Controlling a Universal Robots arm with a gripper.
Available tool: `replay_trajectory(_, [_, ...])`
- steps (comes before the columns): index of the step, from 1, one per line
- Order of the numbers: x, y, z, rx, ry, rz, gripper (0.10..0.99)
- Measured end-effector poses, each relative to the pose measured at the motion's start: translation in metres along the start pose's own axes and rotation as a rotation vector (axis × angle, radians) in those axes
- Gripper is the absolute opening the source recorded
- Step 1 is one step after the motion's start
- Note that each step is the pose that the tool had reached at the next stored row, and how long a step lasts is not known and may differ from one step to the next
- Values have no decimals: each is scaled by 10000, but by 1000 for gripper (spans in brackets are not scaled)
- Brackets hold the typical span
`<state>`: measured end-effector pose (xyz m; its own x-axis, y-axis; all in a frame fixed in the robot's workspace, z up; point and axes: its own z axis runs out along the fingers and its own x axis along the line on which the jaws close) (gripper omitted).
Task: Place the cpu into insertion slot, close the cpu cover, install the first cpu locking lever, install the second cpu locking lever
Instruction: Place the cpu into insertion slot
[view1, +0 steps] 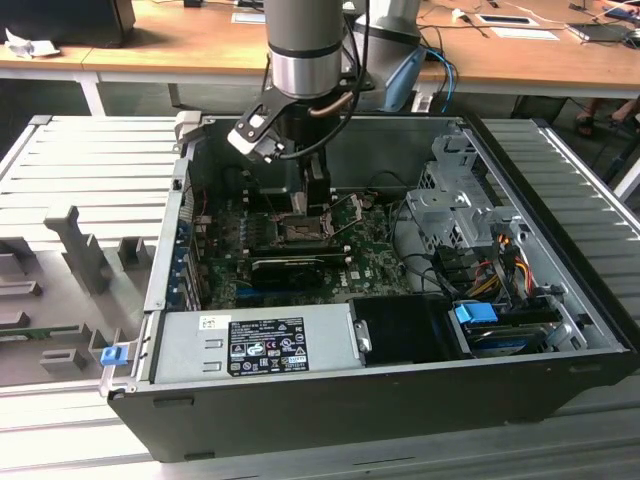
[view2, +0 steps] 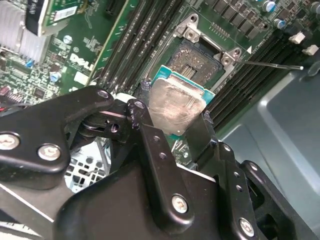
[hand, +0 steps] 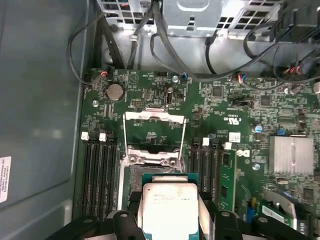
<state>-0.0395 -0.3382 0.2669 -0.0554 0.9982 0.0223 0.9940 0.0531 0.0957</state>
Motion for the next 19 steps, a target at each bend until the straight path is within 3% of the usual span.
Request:
replay_trajectory(5, [40, -64, 176, 1, 2, 0, 533])
replay_trajectory(9, [70, -85, 266, 0, 4, 0, 533])
replay_trajectory(12, [94, -110, 443, -4, -16, 202, 533])
replay_trajectory(17, [137, -118, 501, -9, -37, 425, 533])
replay_trajectory(19, [138, -125, 561, -9, -36, 425, 533])
